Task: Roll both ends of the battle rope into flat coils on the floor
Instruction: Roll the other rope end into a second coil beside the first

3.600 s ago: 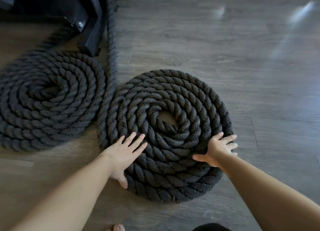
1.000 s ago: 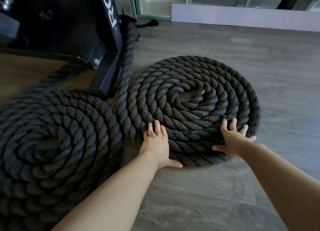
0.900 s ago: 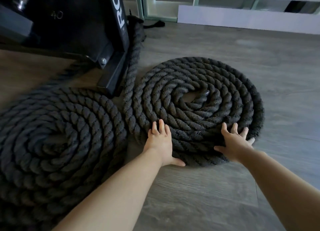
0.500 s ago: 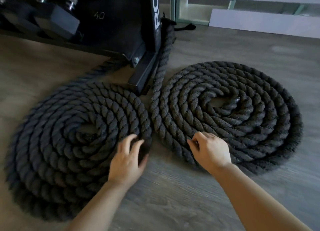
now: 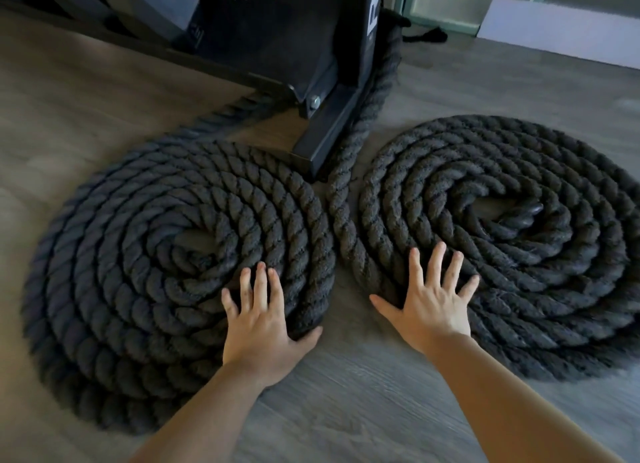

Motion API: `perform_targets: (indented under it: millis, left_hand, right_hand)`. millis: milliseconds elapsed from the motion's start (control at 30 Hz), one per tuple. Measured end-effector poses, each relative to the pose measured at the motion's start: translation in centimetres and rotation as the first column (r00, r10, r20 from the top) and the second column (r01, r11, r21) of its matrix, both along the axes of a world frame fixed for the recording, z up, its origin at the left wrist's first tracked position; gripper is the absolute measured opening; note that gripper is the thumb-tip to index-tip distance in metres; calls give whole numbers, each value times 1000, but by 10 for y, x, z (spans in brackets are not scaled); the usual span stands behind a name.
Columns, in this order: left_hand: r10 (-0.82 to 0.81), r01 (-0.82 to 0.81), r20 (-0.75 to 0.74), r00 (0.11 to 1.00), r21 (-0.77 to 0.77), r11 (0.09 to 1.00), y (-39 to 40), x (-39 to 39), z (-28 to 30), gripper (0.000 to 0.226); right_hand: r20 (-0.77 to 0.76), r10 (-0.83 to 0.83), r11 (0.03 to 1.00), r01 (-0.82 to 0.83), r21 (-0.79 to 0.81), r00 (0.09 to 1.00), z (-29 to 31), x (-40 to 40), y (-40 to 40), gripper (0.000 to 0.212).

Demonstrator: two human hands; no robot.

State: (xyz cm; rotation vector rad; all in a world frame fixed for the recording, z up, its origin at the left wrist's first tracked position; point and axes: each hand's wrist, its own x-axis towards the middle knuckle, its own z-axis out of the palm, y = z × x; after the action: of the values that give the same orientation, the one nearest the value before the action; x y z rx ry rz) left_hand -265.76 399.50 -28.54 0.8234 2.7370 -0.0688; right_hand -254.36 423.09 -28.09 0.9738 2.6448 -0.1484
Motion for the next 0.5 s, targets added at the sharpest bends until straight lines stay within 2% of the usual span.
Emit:
perform_targets:
  millis: [200,333,400,433,500]
  left_hand:
    - [0,0,12,1000,-43,999,-2,-20,5,126]
    - [35,-16,132,991,-142,990,7,-28,25,131]
    - [37,-8,188,981,-152,988,15,-32,47,125]
    - [26,-4,176,984,-122,992,21,-33,61,118]
    - [-81,80,-18,997,-50,996,33,-33,87,100]
  right_hand:
    - [60,-15,999,17,-33,998,7,-9,5,114]
    - [134,-45,978,71,-194,990,34,-16,9,115]
    - [97,-87,950,112,-291,991,58,-20,12,114]
    - [49,-107,944,117,-309,993,72,-22,14,115]
    - [-88,-94,968,70,-242,992,100,-25,13,116]
